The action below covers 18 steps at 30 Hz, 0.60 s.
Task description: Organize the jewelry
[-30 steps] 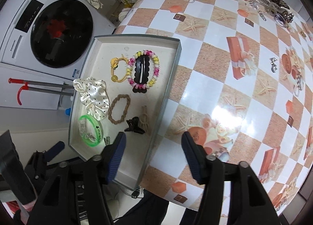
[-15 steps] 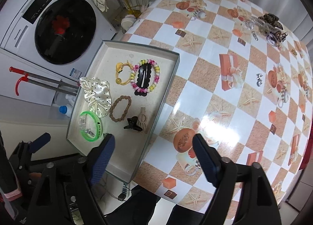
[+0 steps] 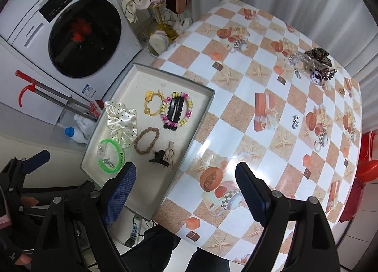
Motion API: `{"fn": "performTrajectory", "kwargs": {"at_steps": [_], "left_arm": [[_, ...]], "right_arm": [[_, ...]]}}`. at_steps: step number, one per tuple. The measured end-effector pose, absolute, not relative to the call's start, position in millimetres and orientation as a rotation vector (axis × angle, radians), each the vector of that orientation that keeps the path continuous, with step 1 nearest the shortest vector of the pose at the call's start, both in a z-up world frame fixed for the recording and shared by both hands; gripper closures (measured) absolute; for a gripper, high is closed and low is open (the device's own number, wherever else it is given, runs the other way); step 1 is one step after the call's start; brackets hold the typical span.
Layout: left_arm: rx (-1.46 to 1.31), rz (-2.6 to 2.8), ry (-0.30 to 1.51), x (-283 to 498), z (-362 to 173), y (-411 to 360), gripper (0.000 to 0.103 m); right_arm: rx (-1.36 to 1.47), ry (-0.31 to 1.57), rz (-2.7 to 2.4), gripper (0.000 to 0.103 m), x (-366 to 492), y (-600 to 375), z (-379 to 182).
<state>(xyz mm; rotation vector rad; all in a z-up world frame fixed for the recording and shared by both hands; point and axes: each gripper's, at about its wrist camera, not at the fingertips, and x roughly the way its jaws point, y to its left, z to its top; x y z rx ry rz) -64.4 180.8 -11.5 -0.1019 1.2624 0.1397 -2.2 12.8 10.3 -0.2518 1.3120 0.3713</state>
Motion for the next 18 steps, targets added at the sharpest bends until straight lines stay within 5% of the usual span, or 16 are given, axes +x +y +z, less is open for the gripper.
{"fn": "performTrajectory", "kwargs": {"at_steps": [18], "left_arm": [[-0.123, 0.163, 1.239, -64, 8, 188, 0.000]], "right_arm": [[-0.258, 1.303, 0.368, 0.015, -1, 12, 26]]}}
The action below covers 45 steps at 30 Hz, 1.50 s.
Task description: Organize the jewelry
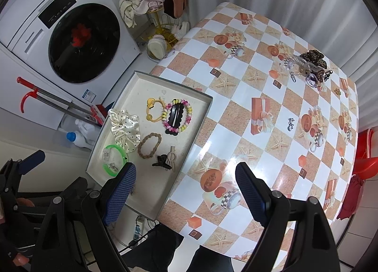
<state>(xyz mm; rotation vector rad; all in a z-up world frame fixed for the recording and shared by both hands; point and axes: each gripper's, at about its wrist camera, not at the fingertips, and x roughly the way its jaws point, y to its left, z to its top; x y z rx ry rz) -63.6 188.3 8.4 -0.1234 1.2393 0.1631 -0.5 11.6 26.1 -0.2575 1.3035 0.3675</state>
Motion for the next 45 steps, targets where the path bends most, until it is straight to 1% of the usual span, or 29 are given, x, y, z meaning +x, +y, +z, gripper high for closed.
{"fn": "performTrajectory", "kwargs": {"at_steps": [45], "left_arm": [[-0.121, 0.166, 1.243, -62.1, 9.3, 187.7, 0.000]], "right_arm": [[-0.251, 1.304, 0.363, 0.015, 1.5, 15.2, 27.0]]}}
